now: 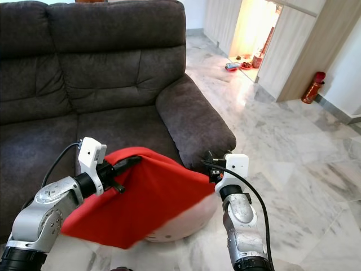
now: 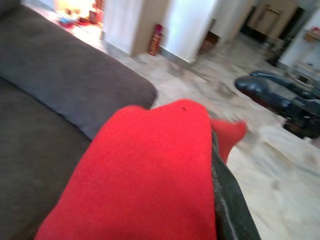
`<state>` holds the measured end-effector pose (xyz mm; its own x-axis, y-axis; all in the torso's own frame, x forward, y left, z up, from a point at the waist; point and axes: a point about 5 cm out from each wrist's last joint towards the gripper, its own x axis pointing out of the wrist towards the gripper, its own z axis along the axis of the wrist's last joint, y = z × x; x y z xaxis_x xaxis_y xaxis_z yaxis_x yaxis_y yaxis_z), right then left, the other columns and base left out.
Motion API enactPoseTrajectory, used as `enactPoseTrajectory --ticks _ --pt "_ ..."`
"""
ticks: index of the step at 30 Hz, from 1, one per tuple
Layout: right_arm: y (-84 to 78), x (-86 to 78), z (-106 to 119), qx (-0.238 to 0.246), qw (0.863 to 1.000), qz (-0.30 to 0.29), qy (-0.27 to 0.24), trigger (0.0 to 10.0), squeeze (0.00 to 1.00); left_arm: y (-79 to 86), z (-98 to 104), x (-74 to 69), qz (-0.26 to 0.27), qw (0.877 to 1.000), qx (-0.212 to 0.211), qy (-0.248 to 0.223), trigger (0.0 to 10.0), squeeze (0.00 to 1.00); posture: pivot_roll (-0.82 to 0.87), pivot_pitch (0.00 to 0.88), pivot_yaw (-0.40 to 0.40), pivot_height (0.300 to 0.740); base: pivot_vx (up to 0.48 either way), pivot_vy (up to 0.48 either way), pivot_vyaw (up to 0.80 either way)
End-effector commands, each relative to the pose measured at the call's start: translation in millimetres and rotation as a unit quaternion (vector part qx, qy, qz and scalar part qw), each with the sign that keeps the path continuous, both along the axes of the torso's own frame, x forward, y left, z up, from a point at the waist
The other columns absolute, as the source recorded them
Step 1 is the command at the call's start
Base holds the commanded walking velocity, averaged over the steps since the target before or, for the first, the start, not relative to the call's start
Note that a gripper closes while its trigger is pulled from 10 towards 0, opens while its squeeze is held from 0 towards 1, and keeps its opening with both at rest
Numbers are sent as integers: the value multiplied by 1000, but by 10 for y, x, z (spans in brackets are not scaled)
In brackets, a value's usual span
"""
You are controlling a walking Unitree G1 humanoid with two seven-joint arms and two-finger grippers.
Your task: Move the pillow to the sofa from floor
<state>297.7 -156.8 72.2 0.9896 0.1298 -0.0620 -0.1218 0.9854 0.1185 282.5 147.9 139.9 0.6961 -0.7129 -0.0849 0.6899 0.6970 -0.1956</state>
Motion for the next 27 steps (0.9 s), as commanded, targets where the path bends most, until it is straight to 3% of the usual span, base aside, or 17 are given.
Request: enactPoseTrajectory --ticks 1,5,9,16,18,21,23,27 --pt "-101 -1 -24 18 1000 -4 11 10000 0 -129 436 -57 -61 993 -46 -88 10000 0 55 0 -74 740 0 0 0" --pt "-148 27 -1 44 999 -6 13 10000 0 -124 421 -81 -76 993 -37 -80 10000 0 55 0 -74 740 0 0 0" --pt "-187 32 47 74 996 40 9 10000 0 -124 399 -83 -82 993 -28 -74 10000 0 52 0 -79 740 0 0 0" --pt "-288 30 140 59 995 83 -1 10000 0 -112 386 -69 -83 994 -18 -71 10000 0 46 0 -80 740 0 0 0" --pt "-327 38 172 75 993 95 -3 10000 0 -106 386 -69 -84 994 -14 -71 10000 0 45 0 -83 740 0 0 0" --pt "-279 3 193 86 986 142 -3 10000 0 -74 390 -74 -81 994 -9 -72 10000 0 46 0 -84 740 0 0 0" --pt "-177 -90 143 74 976 206 11 10000 0 -17 435 -90 -73 994 -13 -75 10000 0 51 0 -87 740 0 0 0" --pt "-153 -178 -5 60 967 245 49 10000 0 45 482 -141 -75 994 -4 -80 10000 0 60 0 -90 740 0 0 0"
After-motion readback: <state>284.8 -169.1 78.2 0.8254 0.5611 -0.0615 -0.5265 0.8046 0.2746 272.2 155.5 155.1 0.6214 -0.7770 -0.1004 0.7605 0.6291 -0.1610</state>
